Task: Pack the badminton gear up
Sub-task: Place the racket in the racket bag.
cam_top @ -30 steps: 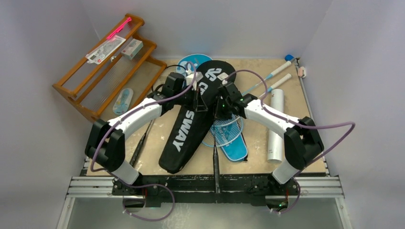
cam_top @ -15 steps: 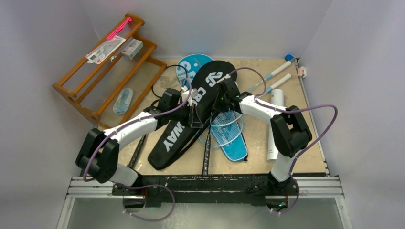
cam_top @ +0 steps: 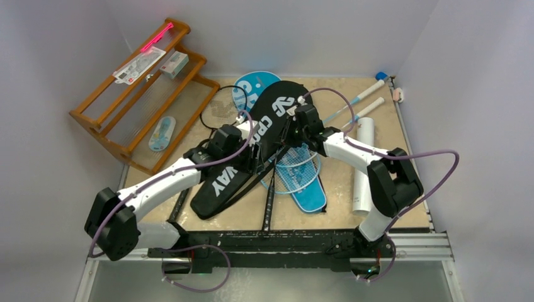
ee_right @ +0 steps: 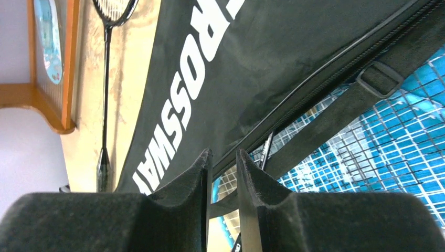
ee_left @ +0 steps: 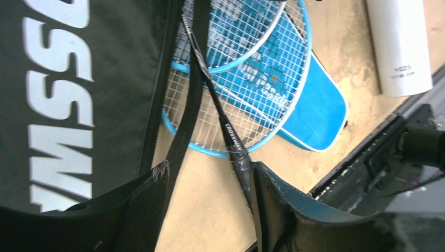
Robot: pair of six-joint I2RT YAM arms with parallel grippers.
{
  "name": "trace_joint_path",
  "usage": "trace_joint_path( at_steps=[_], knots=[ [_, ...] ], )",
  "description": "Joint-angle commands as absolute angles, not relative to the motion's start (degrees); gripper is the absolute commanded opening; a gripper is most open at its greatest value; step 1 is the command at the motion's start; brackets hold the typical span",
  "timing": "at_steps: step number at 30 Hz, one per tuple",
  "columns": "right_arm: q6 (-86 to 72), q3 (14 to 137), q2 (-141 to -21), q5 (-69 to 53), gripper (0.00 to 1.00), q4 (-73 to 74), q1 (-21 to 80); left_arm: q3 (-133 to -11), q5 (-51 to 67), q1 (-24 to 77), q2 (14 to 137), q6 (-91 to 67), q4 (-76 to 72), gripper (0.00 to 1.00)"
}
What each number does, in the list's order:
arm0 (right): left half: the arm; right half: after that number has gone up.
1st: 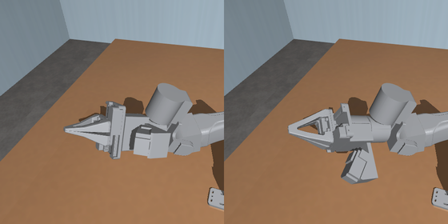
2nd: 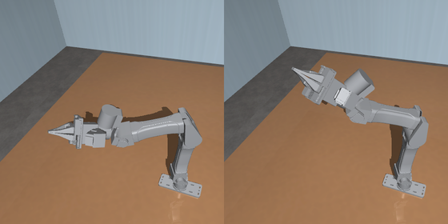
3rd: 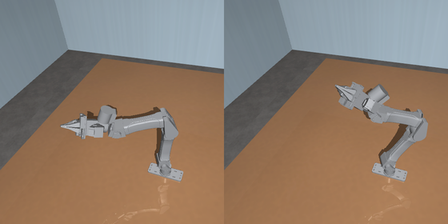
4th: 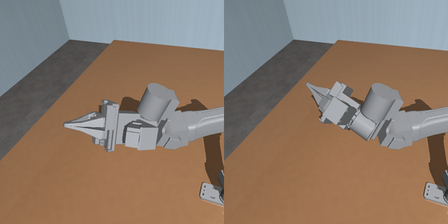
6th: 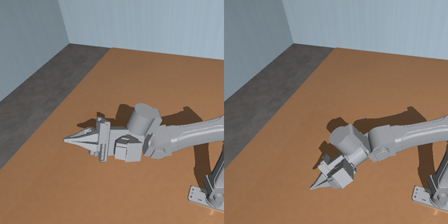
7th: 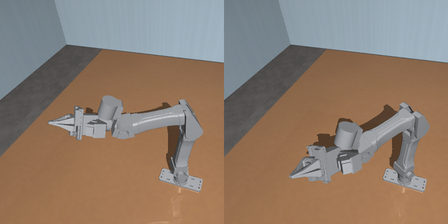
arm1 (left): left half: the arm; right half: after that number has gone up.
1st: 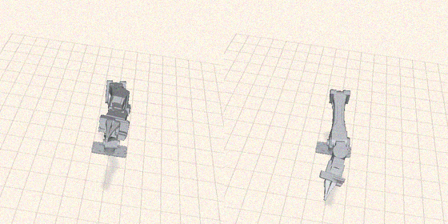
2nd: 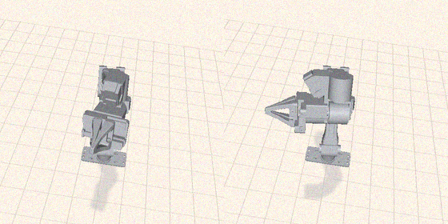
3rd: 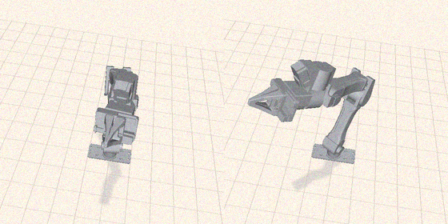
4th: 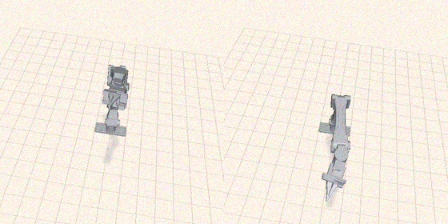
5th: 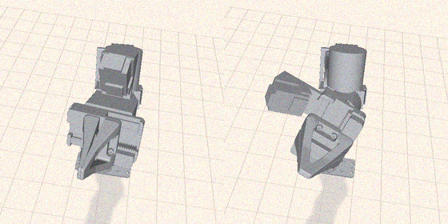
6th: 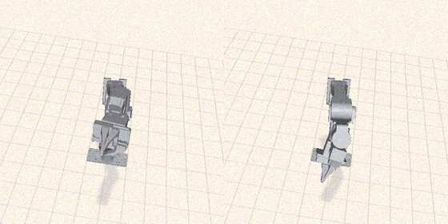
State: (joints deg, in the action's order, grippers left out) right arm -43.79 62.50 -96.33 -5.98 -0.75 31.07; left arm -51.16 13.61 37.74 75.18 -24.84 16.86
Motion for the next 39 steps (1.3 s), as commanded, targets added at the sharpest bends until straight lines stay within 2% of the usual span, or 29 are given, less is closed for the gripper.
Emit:
trace_joint_path(
  at_steps=[1, 6, 13, 26, 29, 33, 39],
  knots=[
    [-40.87, 62.65, -93.32, -9.58, 0.26, -0.74, 30.83, -50.72, -2.75, 41.79, 71.30, -22.18, 21.89, 0.56],
    [-38.69, 58.01, -88.31, -11.08, 0.28, -0.18, 30.81, -47.96, -12.43, 45.35, 72.22, -22.19, 23.52, 0.59],
    [-36.46, 48.71, -79.45, -12.75, 0.28, -0.18, 30.85, -43.40, -16.67, 46.27, 74.98, -19.39, 18.38, 0.60],
    [-35.28, 45.60, -74.06, -14.41, 0.28, 1.10, 30.83, -46.74, -14.15, 46.23, 84.25, -16.92, 16.92, 0.56],
    [-35.38, 43.85, -73.02, -16.86, 0.31, 1.04, 30.85, -48.27, -14.67, 46.28, 86.75, -16.83, 18.10, 0.55],
    [-37.01, 39.92, -71.29, -20.34, 0.39, 0.23, 31.28, -51.71, -17.86, 46.24, 90.57, -18.43, 21.95, 0.42],
    [-38.57, 35.59, -70.78, -22.40, 0.48, -2.08, 34.87, -53.30, -18.57, 46.23, 88.18, -19.02, 23.39, 0.16]
  ],
)
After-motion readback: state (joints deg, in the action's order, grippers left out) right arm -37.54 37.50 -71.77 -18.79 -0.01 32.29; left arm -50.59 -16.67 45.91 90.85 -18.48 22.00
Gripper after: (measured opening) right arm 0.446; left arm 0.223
